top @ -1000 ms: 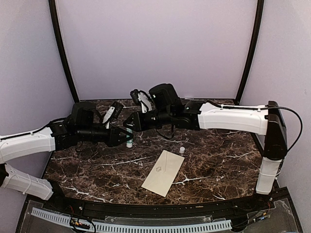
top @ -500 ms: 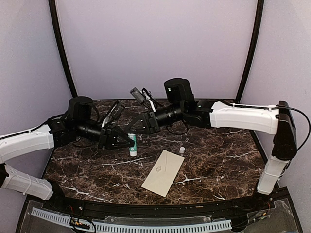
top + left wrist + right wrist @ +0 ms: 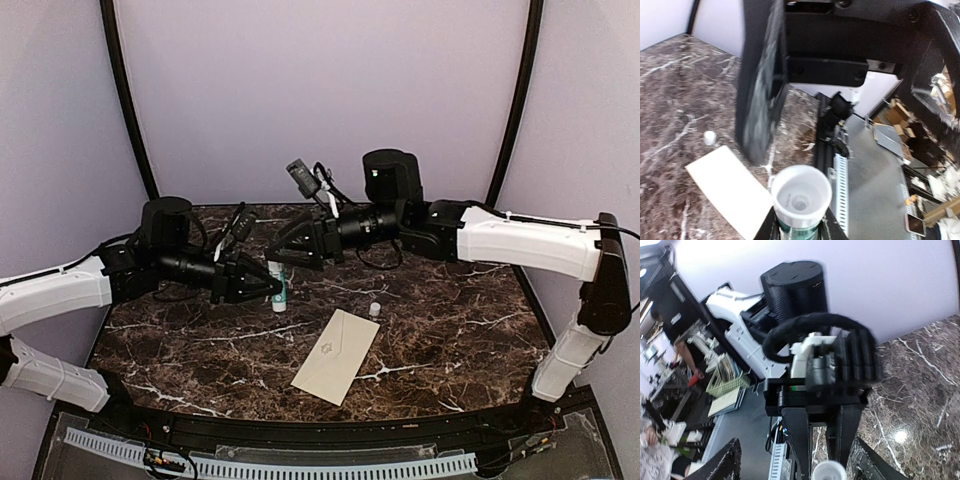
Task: Place the letter into the envelope and seal it
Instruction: Screw the solid glue.
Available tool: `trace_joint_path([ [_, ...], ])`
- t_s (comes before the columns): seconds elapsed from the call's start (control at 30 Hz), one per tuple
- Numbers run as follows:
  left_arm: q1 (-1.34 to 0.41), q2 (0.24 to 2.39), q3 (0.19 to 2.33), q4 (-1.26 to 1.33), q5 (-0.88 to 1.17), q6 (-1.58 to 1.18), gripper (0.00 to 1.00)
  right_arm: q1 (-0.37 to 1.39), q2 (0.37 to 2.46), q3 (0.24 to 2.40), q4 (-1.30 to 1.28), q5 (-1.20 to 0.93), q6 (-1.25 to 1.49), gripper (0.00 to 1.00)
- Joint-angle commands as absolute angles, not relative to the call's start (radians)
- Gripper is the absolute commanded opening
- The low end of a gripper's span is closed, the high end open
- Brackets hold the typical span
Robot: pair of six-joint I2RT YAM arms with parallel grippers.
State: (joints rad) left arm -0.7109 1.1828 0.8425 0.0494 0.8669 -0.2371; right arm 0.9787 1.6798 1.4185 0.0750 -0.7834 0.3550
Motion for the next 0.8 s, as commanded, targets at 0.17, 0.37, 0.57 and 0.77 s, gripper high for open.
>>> trace_joint_path([
  [0.17, -0.708, 1.049, 0.784, -0.006, 0.103, -0.293, 0.0, 0.934, 1.591, 1.368, -0.007, -0.147, 0.478, 0.78],
  [0.37, -0.707, 1.095, 0.761, 0.011, 0.121, -0.318, 0.0, 0.96, 1.652, 1.364, 0.035, -0.151, 0.587, 0.7],
  [0.57, -0.707, 1.125, 0.726, 0.088, 0.251, -0.282, 0.0, 1.024, 1.775, 1.506, -0.072, -0.11, 0.567, 0.59],
  [0.77, -0.707, 1.152, 0.723, 0.096, 0.305, -0.252, 0.0, 1.038, 1.836, 1.566, -0.105, -0.141, 0.556, 0.53],
])
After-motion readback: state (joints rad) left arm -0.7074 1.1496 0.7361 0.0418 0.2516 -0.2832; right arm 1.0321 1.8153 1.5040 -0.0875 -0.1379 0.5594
